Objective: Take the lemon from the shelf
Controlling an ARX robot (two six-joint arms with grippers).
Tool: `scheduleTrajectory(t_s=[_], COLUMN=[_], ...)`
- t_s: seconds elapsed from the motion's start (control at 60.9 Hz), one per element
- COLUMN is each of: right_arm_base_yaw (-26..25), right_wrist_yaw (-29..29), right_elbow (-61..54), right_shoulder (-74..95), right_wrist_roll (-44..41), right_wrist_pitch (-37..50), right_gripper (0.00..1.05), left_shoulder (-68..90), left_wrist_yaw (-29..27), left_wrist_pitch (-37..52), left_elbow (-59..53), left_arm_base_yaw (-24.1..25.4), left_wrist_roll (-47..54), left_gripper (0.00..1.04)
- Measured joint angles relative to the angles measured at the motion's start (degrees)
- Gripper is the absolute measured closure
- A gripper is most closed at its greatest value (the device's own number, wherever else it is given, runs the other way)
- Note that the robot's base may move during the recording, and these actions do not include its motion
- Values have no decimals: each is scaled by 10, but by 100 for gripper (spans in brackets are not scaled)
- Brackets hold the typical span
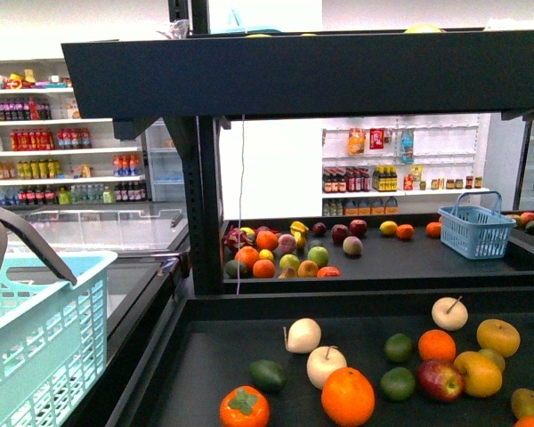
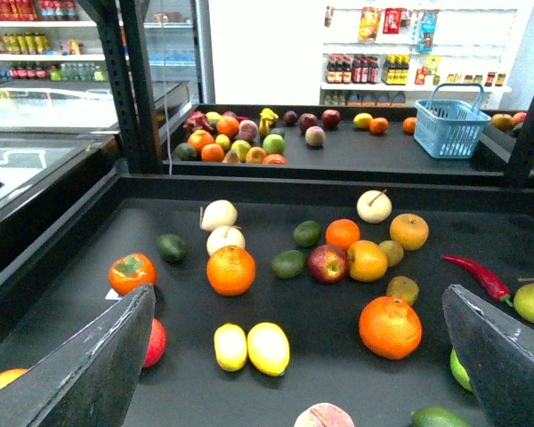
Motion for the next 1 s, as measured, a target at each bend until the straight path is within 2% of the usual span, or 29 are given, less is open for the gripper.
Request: scheduleTrajectory(t_s=[0.049,0.131,0.197,0.279,0.427,0.493,0.591,0.805,1.002], right_arm_base_yaw=[0,0,0,0,0,0,0,0,0], right_wrist_yaw=[0,0,0,0,0,0,0,0,0], right_elbow=[0,0,0,0,0,0,0,0,0], right_shoulder=[0,0,0,0,0,0,0,0,0], right_wrist_roll=[0,0,0,0,0,0,0,0,0], right_wrist_pitch=[0,0,0,0,0,0,0,0,0], right_gripper=[7,7,7,7,7,7,7,7,7], left_shoulder=[4,15,18,18,18,15,5,-29,-87], left_wrist_yaw=[-4,-12,-13,-18,-28,-28,-18,-8,49], left_wrist_pitch=[-7,-25,-28,-34,-42,-43,-47,-59,-98], left_elbow=[9,21,22,23,23,21,18,-6,-34], left_arm_base_yaw=[-1,-5,-5,-5,-5,-5,-5,-7,-20], left_wrist_roll=[0,2,3,6,10,-20,-18,5,81], left_gripper=[8,27,37,54,79,89,95,96,97])
